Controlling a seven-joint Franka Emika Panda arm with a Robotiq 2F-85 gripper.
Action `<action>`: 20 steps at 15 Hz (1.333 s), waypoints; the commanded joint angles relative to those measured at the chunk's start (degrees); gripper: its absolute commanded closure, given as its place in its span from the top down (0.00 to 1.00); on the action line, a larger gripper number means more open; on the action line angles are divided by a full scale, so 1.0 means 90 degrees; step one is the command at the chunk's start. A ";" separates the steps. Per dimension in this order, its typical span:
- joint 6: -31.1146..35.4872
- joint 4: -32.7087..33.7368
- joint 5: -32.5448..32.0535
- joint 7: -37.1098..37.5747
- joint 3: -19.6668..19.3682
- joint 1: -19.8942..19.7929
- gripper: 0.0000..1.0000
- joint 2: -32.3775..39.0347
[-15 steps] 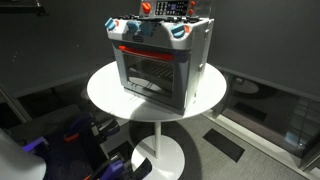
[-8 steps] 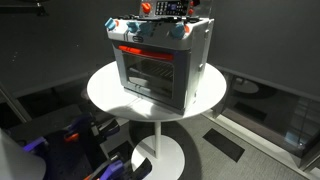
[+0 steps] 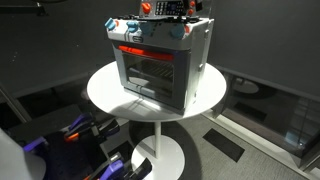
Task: Press the bottom right orange button on the stove
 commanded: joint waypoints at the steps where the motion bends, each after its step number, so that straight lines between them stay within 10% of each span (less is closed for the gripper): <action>1: -0.0229 0.0411 -0.0026 0.0140 -0.0192 0.0201 1.00 0.0253; 20: -0.0378 0.0502 0.0015 0.0050 -0.0353 0.0471 1.00 0.0254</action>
